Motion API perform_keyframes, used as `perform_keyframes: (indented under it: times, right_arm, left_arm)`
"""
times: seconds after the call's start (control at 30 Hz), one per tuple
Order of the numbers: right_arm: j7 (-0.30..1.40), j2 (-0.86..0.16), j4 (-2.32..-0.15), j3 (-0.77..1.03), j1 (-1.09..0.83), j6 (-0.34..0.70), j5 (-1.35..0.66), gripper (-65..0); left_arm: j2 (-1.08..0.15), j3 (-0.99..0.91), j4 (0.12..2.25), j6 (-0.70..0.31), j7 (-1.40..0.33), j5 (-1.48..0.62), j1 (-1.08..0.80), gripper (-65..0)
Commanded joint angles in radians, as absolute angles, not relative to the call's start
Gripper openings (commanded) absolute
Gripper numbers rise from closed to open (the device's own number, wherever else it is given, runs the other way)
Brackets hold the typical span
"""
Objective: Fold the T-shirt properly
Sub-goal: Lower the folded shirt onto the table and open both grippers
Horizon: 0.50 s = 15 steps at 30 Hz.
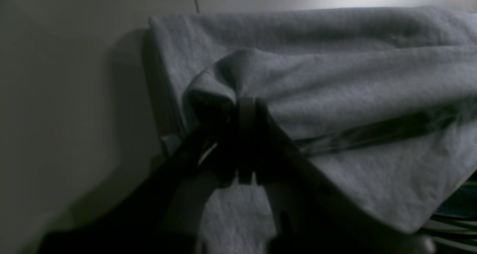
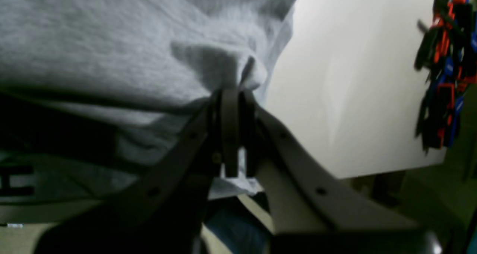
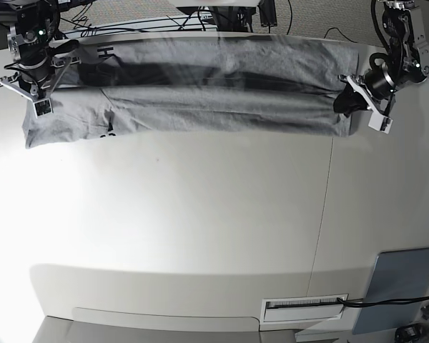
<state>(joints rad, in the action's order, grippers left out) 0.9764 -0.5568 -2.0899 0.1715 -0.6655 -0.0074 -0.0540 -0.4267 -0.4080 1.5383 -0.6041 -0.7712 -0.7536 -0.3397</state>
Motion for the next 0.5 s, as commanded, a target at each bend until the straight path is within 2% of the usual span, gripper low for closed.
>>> perform_keyframes:
  times: [0.0, 0.07, 0.13, 0.4, 0.47]
  right_arm:
    - [0.978, -0.573, -2.085, 0.185, -0.67, -0.026, -0.029, -62.7]
    - [0.975, -0.573, -2.054, 0.185, -0.67, -0.019, -0.029, -55.4]
    - [0.982, -0.573, -2.033, 0.185, -0.67, -0.013, -0.03, -50.7]
    - [0.986, -0.574, -2.031, 0.185, -0.666, -0.028, -0.029, -49.9]
    - [0.986, -0.574, -2.031, 0.185, -0.659, -0.028, -0.029, -49.9]
  left_arm:
    - [-0.447, -0.418, 1.554, -0.604, -0.768, -0.763, -0.338, -65.0]
    - [-0.447, -0.418, 1.554, -0.604, -0.772, -0.762, -0.338, -65.0]
    - [-0.447, -0.418, 1.554, -0.604, -0.771, -0.76, -0.338, -65.0]
    - [-0.451, -0.418, 1.554, -0.604, -0.771, -0.76, -0.337, -65.0]
    - [-0.452, -0.418, 1.554, -0.604, -0.771, -0.759, -0.337, -56.1]
